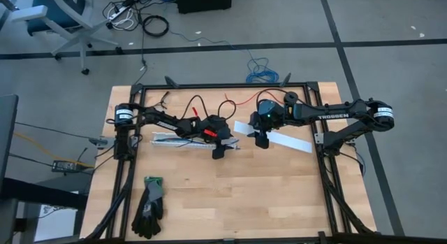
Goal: Ziptie cables
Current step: Close the cable duct
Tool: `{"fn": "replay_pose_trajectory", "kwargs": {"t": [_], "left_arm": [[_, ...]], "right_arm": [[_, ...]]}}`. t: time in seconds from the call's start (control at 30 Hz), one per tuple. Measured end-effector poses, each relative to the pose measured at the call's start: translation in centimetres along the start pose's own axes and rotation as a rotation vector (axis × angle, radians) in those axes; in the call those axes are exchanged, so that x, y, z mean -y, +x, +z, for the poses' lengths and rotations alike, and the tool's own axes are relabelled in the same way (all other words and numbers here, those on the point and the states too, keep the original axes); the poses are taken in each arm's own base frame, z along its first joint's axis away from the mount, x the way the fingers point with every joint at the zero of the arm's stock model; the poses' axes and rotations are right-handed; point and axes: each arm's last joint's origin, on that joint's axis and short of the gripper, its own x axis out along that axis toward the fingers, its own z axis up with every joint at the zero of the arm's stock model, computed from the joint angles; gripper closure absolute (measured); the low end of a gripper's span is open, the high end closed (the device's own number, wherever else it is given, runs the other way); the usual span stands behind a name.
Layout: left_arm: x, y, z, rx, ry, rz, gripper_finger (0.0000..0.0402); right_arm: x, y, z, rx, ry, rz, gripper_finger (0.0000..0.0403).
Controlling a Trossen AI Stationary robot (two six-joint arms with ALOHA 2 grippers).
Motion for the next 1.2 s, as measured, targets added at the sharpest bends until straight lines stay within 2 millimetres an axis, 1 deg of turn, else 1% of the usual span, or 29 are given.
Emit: {"fn": "replay_pose_trajectory", "kwargs": {"t": [0.17, 0.27, 0.43, 0.6, 0.9, 1.03, 1.2], "left_arm": [[0.0, 0.0, 0.0, -0.005, -0.001, -0.001, 0.0169], [0.0, 0.0, 0.0, -0.007, -0.001, -0.002, 0.0177], [0.0, 0.0, 0.0, -0.007, -0.001, -0.002, 0.0177], [0.0, 0.0, -0.1, -0.009, -0.001, -0.002, 0.0177], [0.0, 0.0, 0.0, -0.010, -0.001, -0.002, 0.0177], [0.0, 0.0, 0.0, -0.010, -0.001, -0.003, 0.0177], [0.0, 0.0, -0.1, -0.011, -0.002, -0.002, 0.0177]], "right_arm": [[-0.1, 0.0, -0.2, -0.020, 0.004, 0.018, 0.0181], [-0.2, 0.1, -0.2, -0.021, 0.022, 0.056, 0.0184], [-0.8, 0.9, -0.6, -0.063, 0.019, 0.091, 0.0183], [-1.4, 3.0, -1.3, -0.123, 0.010, 0.126, 0.0185], [-1.5, 5.1, -1.9, -0.146, 0.006, 0.120, 0.0184], [-1.5, 5.6, -2.2, -0.169, 0.000, 0.118, 0.0183], [-1.4, 5.7, -2.2, -0.167, -0.014, 0.095, 0.0177]]}}
